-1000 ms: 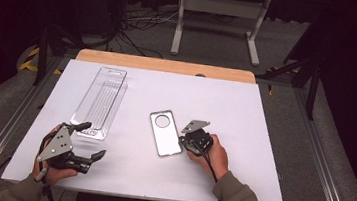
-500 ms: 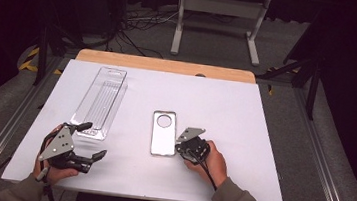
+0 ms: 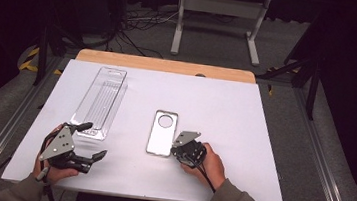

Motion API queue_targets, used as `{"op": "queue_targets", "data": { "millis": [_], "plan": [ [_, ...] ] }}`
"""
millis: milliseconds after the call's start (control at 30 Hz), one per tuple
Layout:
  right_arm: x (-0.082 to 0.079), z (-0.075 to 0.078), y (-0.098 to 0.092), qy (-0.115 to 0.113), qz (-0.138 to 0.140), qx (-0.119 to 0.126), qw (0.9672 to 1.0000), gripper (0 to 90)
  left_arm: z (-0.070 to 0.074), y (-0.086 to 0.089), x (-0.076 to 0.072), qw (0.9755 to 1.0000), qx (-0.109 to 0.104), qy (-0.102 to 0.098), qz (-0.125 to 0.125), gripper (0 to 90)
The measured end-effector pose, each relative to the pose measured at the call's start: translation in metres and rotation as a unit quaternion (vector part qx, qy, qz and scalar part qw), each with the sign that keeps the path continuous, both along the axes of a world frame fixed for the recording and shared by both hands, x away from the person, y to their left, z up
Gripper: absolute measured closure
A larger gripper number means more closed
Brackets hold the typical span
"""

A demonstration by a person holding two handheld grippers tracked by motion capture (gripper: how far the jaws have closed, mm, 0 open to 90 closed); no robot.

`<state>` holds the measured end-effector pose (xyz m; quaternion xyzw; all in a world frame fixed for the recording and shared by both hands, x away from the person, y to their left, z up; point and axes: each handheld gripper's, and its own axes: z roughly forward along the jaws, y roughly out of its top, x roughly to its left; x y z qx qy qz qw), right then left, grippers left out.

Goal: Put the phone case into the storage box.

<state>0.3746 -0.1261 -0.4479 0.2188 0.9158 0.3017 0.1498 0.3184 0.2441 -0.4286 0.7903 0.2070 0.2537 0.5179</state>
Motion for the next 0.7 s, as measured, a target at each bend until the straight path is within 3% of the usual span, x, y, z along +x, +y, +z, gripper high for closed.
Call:
{"op": "queue_targets", "data": {
  "millis": [267, 433, 600, 700],
  "plan": [
    [0.002, 0.005, -0.005, -0.009, 0.000, 0.015, 0.9999, 84.6, 0.001, 0.002, 0.001, 1.0000, 0.004, 0.000, 0.002, 6.4],
    [0.004, 0.013, -0.013, -0.027, -0.014, 0.037, 0.9988, 70.6, 0.000, 0.002, 0.002, 1.0000, 0.008, 0.000, 0.002, 6.4],
    [0.004, 0.019, -0.017, -0.041, -0.028, 0.047, 0.9977, 54.5, -0.001, 0.002, 0.002, 1.0000, 0.001, 0.005, 0.003, 6.4],
    [0.004, 0.021, -0.018, -0.048, -0.031, 0.051, 0.9970, 47.0, 0.000, 0.003, 0.003, 1.0000, 0.009, 0.000, -0.001, 6.3]
  ]
}}
